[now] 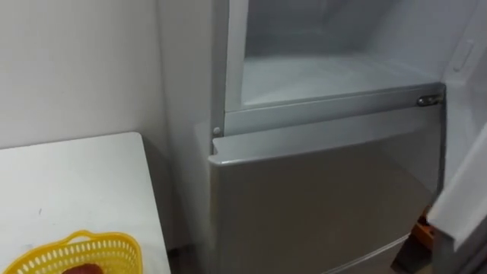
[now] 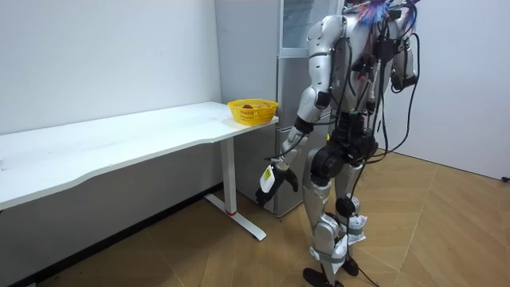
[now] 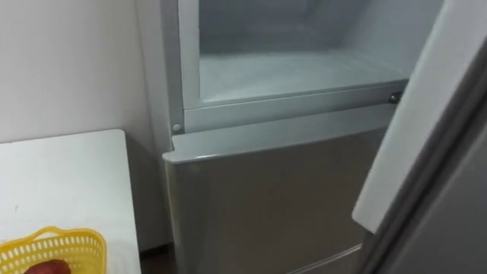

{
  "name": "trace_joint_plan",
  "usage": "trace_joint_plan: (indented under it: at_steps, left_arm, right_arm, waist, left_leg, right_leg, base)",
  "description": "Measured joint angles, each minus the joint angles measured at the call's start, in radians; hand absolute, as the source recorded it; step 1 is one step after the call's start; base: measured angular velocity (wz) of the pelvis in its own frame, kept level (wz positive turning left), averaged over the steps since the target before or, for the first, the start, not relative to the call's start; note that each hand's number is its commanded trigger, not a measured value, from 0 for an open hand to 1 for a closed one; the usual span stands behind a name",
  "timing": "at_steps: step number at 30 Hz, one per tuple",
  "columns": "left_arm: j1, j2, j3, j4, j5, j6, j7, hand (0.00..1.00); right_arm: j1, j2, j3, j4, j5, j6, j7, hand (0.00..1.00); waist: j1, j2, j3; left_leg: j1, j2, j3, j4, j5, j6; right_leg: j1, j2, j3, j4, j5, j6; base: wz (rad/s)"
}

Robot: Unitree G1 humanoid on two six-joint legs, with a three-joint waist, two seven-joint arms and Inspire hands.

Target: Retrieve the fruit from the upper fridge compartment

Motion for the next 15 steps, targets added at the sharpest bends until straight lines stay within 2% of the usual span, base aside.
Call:
trace_joint_plan:
  at_steps: [7,10,12,15]
  left_arm:
    - [-0.007,0.0,0.0,0.005,0.0,-0.009,0.002,0.0]
    - [-0.004,0.0,0.003,0.002,0.01,-0.009,0.001,0.0]
    - [0.0,0.001,0.002,0.006,0.009,-0.008,-0.001,0.0]
    - [-0.005,0.001,0.0,0.016,0.02,-0.007,-0.001,0.0]
  right_arm:
    - [-0.002,0.0,0.052,0.0,-0.002,0.022,0.118,0.0]
    - [-0.003,0.0,0.053,0.0,-0.002,0.033,0.159,0.0]
    - [-0.004,-0.001,0.088,0.011,-0.007,0.042,0.207,0.0]
    - [-0.004,0.001,0.122,0.034,-0.011,0.061,0.253,0.0]
  waist:
    - [0.015,-0.011,-0.0037]
    - [0.036,-0.021,-0.0039]
    - [0.042,-0.028,-0.0047]
    - [0.057,-0.029,-0.0044]
  left_leg:
    - [0.002,0.001,-0.003,0.003,0.001,-0.001]
    - [-0.001,0.001,-0.004,0.003,0.001,-0.001]
    - [0.001,0.001,-0.006,0.005,0.001,-0.001]
    - [-0.001,0.0,-0.017,0.007,0.0,-0.001]
  right_leg:
    - [0.008,-0.002,-0.007,-0.005,0.0,0.0]
    - [0.011,-0.002,-0.008,-0.009,0.0,0.0]
    - [0.018,-0.002,-0.009,-0.014,0.001,-0.001]
    - [0.027,-0.003,-0.019,-0.025,0.005,-0.002]
  base:
    - [0.01]
    - [0.0]
    - [0.03]
    - [0.08]
